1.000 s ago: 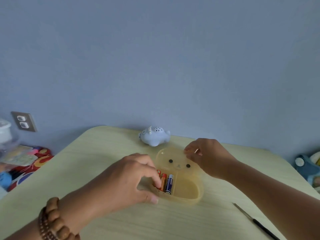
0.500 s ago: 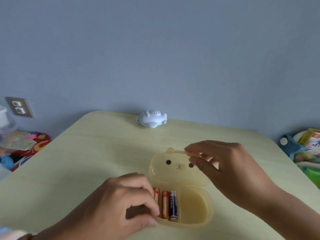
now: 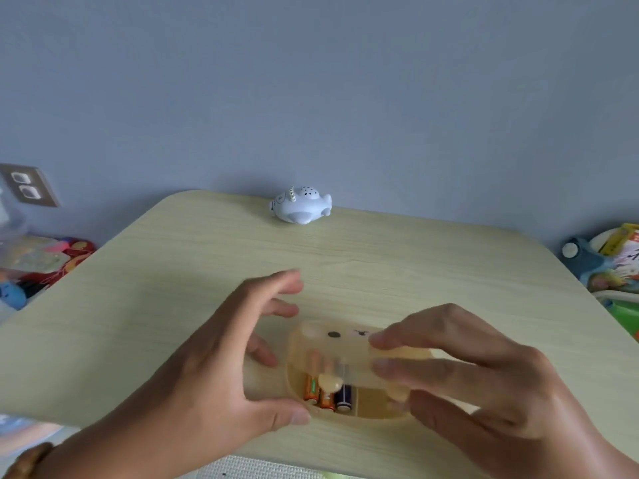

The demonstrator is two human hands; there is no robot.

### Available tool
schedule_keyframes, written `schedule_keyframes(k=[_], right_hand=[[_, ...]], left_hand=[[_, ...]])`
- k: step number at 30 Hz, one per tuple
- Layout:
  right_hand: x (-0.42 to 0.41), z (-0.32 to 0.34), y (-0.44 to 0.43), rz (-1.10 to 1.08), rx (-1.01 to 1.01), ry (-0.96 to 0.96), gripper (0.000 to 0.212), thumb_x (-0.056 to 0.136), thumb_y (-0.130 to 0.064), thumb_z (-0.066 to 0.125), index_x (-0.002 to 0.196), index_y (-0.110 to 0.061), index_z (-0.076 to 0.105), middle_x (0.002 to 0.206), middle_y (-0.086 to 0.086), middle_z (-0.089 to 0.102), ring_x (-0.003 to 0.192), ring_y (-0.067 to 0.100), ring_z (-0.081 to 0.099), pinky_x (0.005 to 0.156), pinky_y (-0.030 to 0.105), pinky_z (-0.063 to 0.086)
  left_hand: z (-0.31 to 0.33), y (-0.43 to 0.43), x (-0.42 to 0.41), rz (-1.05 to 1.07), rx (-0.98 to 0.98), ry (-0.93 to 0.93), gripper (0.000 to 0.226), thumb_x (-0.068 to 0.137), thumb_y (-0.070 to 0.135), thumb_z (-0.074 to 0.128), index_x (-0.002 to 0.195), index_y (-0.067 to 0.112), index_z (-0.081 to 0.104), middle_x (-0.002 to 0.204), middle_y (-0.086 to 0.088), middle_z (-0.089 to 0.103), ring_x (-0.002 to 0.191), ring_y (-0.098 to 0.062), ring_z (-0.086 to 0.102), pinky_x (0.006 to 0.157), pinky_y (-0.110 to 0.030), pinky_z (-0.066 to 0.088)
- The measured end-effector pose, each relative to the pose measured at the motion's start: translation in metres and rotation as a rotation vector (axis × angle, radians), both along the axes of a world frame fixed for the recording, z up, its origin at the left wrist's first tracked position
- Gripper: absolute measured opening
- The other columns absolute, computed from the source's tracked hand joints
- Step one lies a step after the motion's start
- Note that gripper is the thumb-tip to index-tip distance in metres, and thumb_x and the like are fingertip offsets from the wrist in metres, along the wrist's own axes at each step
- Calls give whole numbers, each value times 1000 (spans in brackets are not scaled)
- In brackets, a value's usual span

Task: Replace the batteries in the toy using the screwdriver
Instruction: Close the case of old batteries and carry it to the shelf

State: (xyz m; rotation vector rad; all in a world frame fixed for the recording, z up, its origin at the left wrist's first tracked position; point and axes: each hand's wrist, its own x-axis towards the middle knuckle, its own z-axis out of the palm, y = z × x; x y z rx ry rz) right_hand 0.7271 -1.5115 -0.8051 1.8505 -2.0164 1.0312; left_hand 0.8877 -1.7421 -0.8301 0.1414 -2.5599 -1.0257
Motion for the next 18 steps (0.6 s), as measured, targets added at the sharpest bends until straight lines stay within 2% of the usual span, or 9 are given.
schedule_keyframes(k=[1,3,7,10,12,15,16,18], right_hand=[[0,-3,1,28,12,-29,18,89,-21,72,104,-19,81,118,-3,71,105,20,68,80,34,55],[-2,-8,3,63,45,-60,17,86,-24,77,102,-21,81,119,-3,69,107,20,66,82,35,53],[-1,-11,4,49,103,-113,22,79,-29,87,100,-26,81,121,-11,66,109,15,64,83,30,51],[3,-10,1,45,76,-205,21,81,-35,82,100,-27,80,117,-13,68,108,17,65,85,28,52],[6,-6,-2,-22,84,-324,32,79,-48,78,108,-35,76,119,-14,67,113,15,65,89,20,51],[8,-3,-6,-236,225,-479,67,62,-78,69,124,-56,58,128,-37,55,121,-13,52,91,0,39],[8,-2,-6,-291,305,-541,76,55,-84,66,126,-59,53,125,-44,52,118,-21,50,88,0,41],[8,6,-7,-350,462,-598,85,45,-88,65,124,-62,50,119,-45,53,111,-23,51,86,9,46]], left_hand=[[-1,-1,-1,-41,-33,-41,112,56,47,92,145,58,25,147,33,43,116,-4,63,90,-27,53],[1,-2,-2,-101,-76,-97,107,64,52,87,147,63,19,145,43,40,119,2,59,95,-15,46],[7,-2,-4,-185,-95,-71,80,71,71,74,142,49,47,143,37,47,129,11,50,101,-5,37],[9,2,-8,-149,-59,-29,64,75,72,68,132,45,58,130,35,59,119,11,58,93,-4,43],[9,4,-10,-101,-49,-37,57,74,71,70,125,48,60,118,34,65,106,8,64,85,-6,46],[12,5,-11,-77,-24,-60,56,70,71,73,121,52,60,112,35,66,97,10,64,80,-4,45],[13,5,-12,-77,-7,-70,56,68,71,75,120,54,60,111,36,66,97,10,63,80,-3,44],[15,6,-12,-70,21,-99,58,63,69,78,117,59,60,110,37,66,97,9,63,81,-4,44]])
